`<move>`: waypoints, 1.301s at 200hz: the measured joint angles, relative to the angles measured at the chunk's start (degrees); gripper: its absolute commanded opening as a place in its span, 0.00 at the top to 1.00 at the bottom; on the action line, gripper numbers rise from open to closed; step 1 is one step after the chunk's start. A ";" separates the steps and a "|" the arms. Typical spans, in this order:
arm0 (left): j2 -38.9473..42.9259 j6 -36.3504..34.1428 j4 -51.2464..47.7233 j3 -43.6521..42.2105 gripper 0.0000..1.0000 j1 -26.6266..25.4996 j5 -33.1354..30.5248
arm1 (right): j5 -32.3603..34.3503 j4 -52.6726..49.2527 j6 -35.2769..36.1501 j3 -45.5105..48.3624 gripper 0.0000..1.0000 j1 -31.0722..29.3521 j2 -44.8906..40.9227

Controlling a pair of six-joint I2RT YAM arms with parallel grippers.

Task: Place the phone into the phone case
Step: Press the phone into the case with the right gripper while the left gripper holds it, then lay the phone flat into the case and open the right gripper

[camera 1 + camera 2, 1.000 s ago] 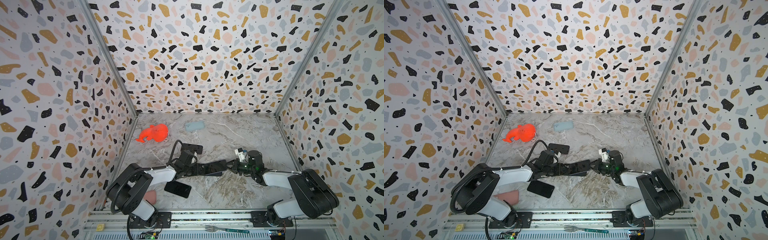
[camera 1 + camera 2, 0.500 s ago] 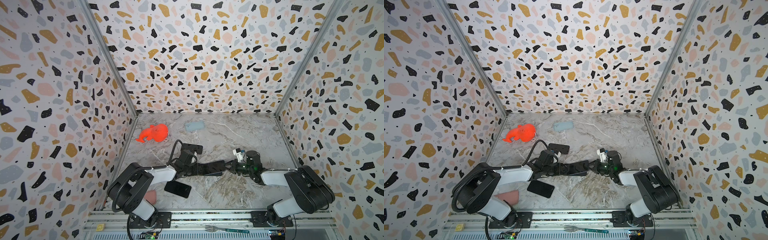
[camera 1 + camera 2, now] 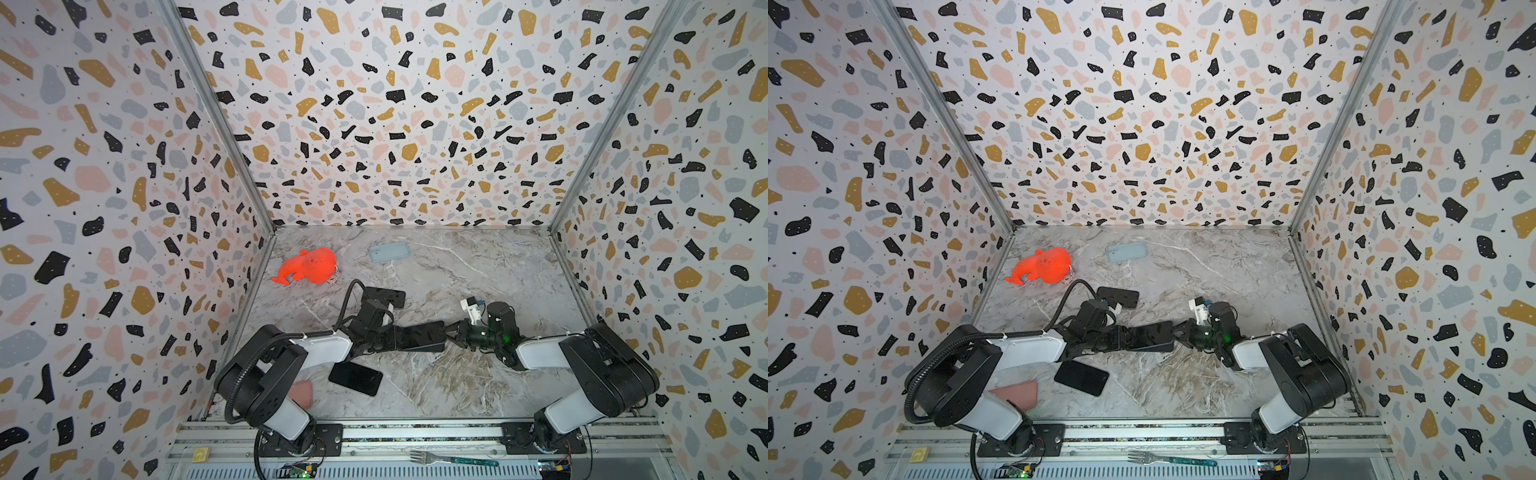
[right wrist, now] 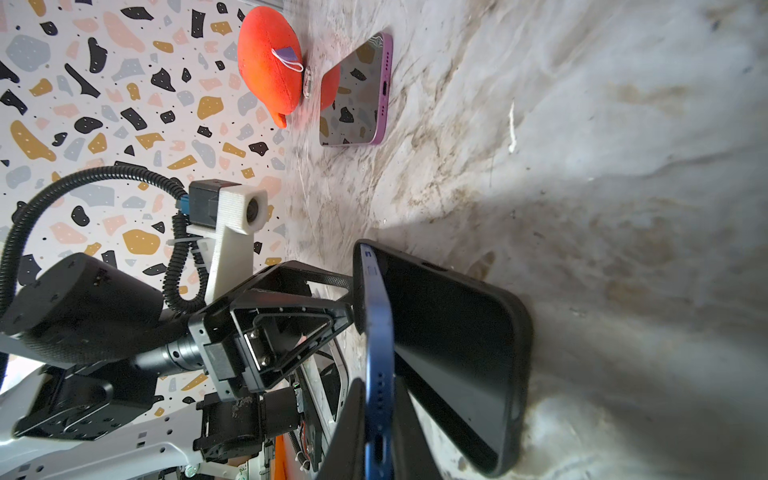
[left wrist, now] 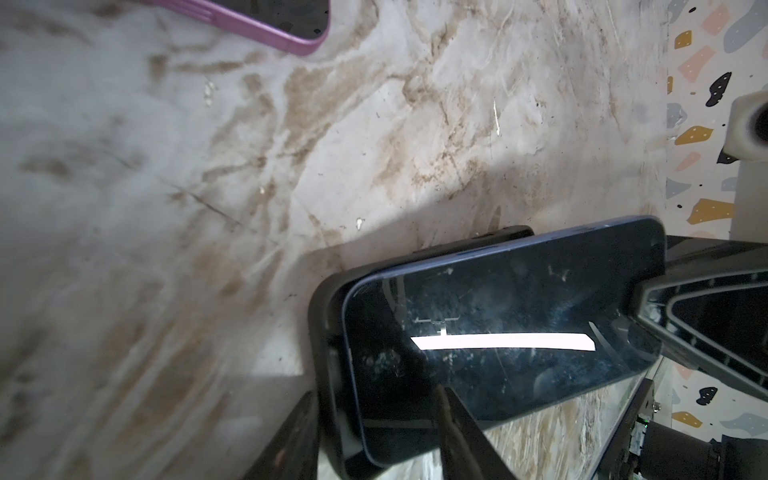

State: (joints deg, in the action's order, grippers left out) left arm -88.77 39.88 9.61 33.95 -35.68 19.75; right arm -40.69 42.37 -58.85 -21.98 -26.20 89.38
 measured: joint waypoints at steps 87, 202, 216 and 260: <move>0.02 0.39 1.62 -0.76 0.53 0.02 0.20 | 0.09 2.75 -1.57 0.00 1.00 -0.79 1.86; 0.31 1.29 3.19 -1.68 0.53 0.26 0.24 | 0.24 4.37 -1.73 -0.72 1.00 -1.01 4.00; 0.42 1.29 3.04 -1.68 0.53 0.35 0.20 | 0.31 4.37 -1.66 -0.79 1.00 -1.09 4.09; 1.01 1.05 1.99 -1.77 0.53 0.35 -0.83 | 1.25 2.95 -0.15 -1.66 0.97 -1.62 4.09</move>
State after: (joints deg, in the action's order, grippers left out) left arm -87.77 40.93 11.60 32.18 -35.33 18.92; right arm -39.44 45.32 -59.00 -23.64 -27.81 93.47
